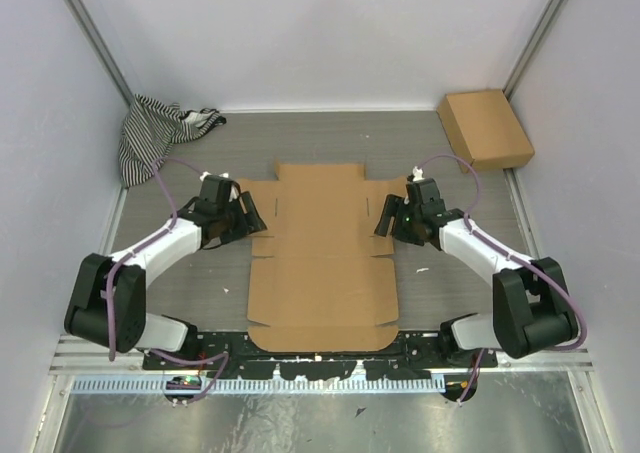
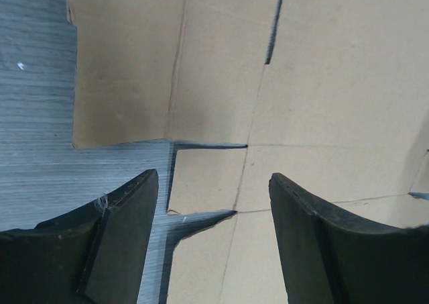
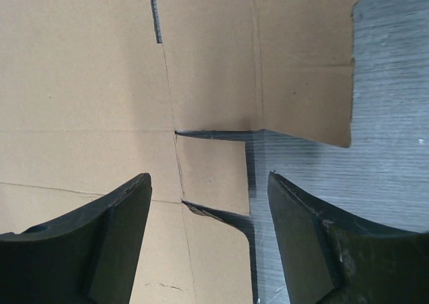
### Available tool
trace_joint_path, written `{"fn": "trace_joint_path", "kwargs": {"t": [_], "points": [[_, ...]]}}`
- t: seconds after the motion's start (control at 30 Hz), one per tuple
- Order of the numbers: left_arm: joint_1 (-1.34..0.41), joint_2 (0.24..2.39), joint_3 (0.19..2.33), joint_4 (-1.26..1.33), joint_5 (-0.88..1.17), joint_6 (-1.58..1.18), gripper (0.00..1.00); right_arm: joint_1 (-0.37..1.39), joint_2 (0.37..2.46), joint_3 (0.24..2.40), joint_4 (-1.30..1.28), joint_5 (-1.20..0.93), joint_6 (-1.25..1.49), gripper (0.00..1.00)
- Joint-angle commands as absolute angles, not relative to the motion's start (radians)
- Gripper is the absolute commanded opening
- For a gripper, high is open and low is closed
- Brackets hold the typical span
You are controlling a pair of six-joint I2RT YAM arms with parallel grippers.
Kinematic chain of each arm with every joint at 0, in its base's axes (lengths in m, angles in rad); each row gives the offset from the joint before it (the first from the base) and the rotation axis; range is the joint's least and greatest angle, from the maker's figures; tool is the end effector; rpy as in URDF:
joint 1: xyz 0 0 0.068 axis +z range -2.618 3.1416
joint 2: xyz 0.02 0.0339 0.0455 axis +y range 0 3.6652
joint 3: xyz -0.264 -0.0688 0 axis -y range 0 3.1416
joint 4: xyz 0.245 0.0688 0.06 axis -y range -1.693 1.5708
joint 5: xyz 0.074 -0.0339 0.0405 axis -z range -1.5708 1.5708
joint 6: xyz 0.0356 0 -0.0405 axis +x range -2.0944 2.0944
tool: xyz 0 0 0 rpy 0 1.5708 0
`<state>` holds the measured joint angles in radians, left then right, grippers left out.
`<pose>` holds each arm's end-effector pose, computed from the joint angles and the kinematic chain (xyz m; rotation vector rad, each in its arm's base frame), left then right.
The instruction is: Fold the paper box
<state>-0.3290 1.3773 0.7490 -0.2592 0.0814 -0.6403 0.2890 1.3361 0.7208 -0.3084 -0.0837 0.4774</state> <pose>0.2563 -0.0906 0.1922 -0.3555 2.5014 -0.5096 0.2477 0.0768 0.1905 0.2034 2.5323 0.4171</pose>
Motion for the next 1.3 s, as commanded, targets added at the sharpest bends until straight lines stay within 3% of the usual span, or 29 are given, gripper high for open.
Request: {"fn": "trace_joint_path", "kwargs": {"t": [0.0,0.47,0.83,1.1,1.27], "points": [[-0.326,1.428,0.721,-0.181,0.124,-0.653,0.74,0.297,1.361,0.710,-0.213,-0.126,0.486,0.74],[-0.326,1.536,0.736,-0.191,0.178,-0.637,0.69,0.341,1.420,0.715,-0.224,-0.117,0.485,0.73],[-0.329,1.467,0.771,-0.254,0.218,-0.629,0.50,0.393,1.387,0.776,-0.261,-0.120,0.490,0.68],[-0.359,1.355,0.790,-0.277,0.217,-0.658,0.49,0.422,1.322,0.802,-0.287,-0.119,0.501,0.67],[-0.389,1.398,0.795,-0.228,0.232,-0.682,0.48,0.436,1.327,0.812,-0.275,-0.138,0.506,0.67]]}}
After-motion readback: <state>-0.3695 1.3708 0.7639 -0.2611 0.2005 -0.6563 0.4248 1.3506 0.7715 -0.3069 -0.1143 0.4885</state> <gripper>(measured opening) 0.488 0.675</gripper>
